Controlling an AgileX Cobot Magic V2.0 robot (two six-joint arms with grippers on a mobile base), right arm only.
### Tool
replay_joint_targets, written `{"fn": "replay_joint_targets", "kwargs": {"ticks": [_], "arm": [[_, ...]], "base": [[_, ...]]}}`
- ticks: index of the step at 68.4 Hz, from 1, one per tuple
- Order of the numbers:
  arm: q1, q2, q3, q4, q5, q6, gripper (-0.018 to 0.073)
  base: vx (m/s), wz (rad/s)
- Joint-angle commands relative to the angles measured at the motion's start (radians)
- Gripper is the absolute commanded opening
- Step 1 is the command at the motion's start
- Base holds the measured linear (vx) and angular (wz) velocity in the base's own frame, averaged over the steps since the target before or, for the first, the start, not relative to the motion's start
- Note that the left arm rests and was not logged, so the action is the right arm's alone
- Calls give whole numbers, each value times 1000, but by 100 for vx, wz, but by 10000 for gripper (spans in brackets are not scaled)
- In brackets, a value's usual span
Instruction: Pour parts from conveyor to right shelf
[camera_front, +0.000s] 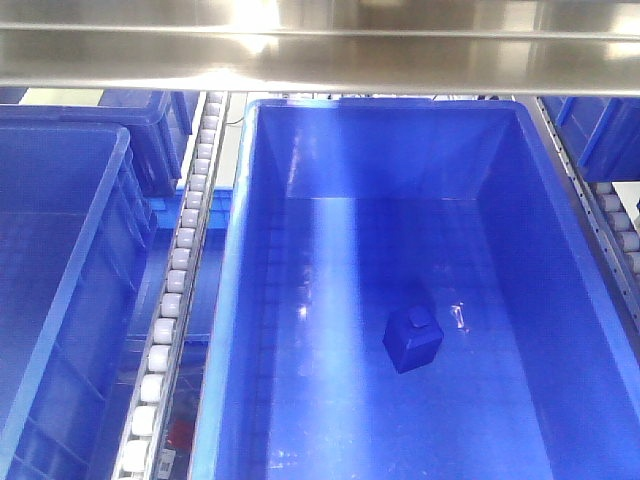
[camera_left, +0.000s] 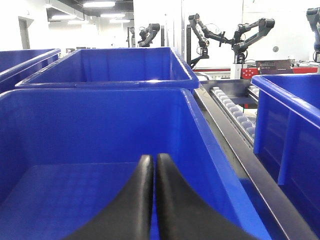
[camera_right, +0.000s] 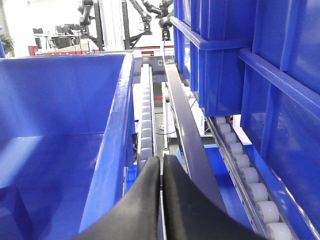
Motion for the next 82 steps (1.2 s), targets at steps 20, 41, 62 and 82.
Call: {"fn": "replay_joint_targets", "kwargs": {"ticks": [20, 41, 62, 82], "arm": [[-6, -11, 4, -2, -84, -12, -9], [-6, -11, 4, -2, -84, -12, -9], [-6, -11, 4, -2, -84, -12, -9], [-6, -11, 4, -2, -84, -17, -9]], "base": [[0, 0], [0, 0], [0, 0], [0, 0]]}}
